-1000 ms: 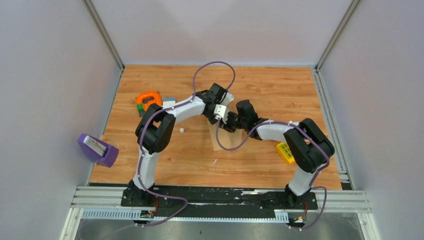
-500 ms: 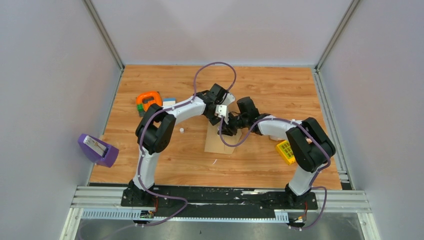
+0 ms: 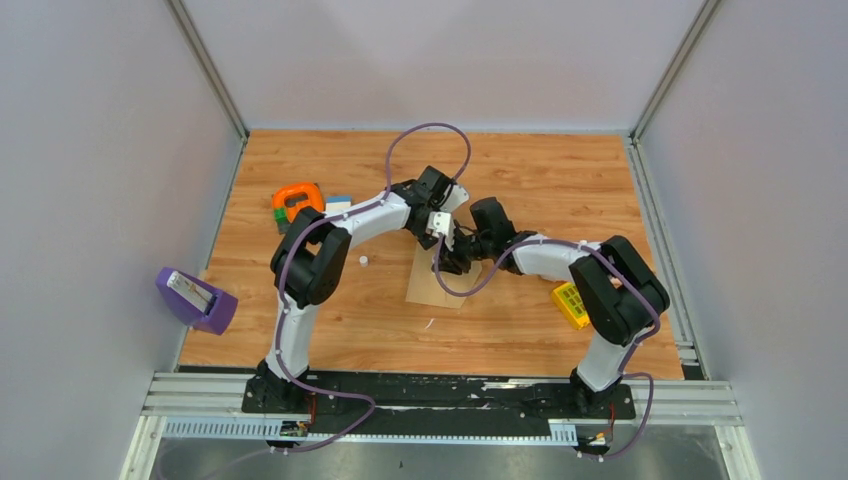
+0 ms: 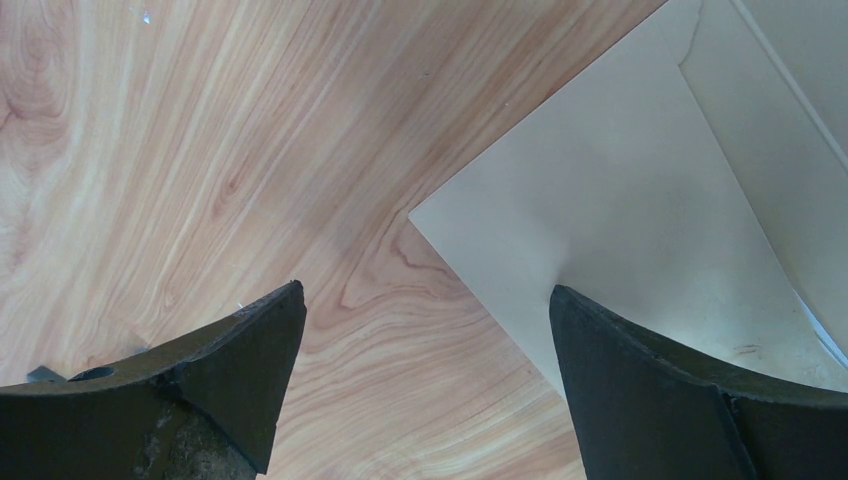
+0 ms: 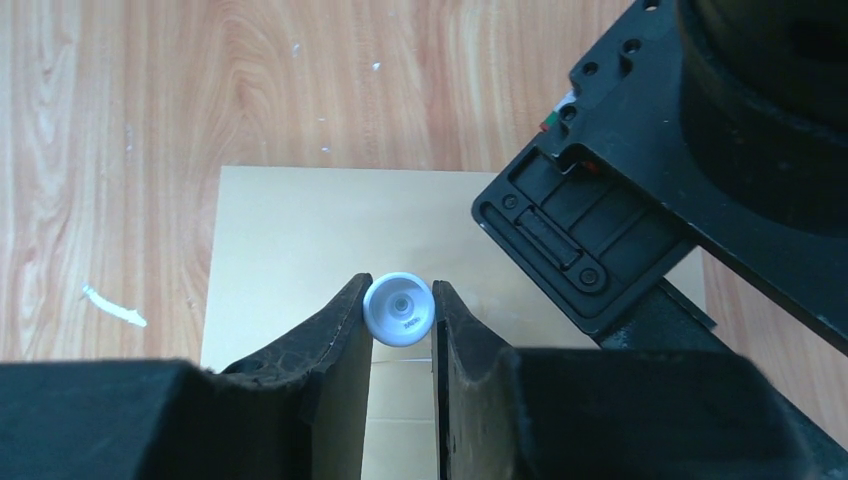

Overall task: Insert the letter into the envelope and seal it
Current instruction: Paint the envelope at the center of the board.

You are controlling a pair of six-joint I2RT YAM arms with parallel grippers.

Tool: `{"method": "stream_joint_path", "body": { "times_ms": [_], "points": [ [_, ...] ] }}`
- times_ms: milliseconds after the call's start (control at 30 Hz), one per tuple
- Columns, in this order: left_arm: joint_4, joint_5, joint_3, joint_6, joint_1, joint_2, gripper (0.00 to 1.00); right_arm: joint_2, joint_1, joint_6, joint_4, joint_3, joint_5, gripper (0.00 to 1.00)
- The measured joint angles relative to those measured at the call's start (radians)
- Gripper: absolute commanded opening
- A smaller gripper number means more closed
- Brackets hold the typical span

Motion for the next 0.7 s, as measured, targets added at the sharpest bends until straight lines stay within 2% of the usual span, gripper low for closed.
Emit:
{"method": "stream_joint_path", "body": {
  "times_ms": [333,700],
  "points": [
    [0.006,-0.005,-0.002,0.002,0.002,0.0,1.0,-0.002,0.009,0.031,0.206,-0.062,0.187,0.0],
    [0.033,-0.031,-0.01,0.003,0.0,0.0,1.0,-0.006,0.014,0.027,0.292,-0.103,0.314,0.0]
  ]
}}
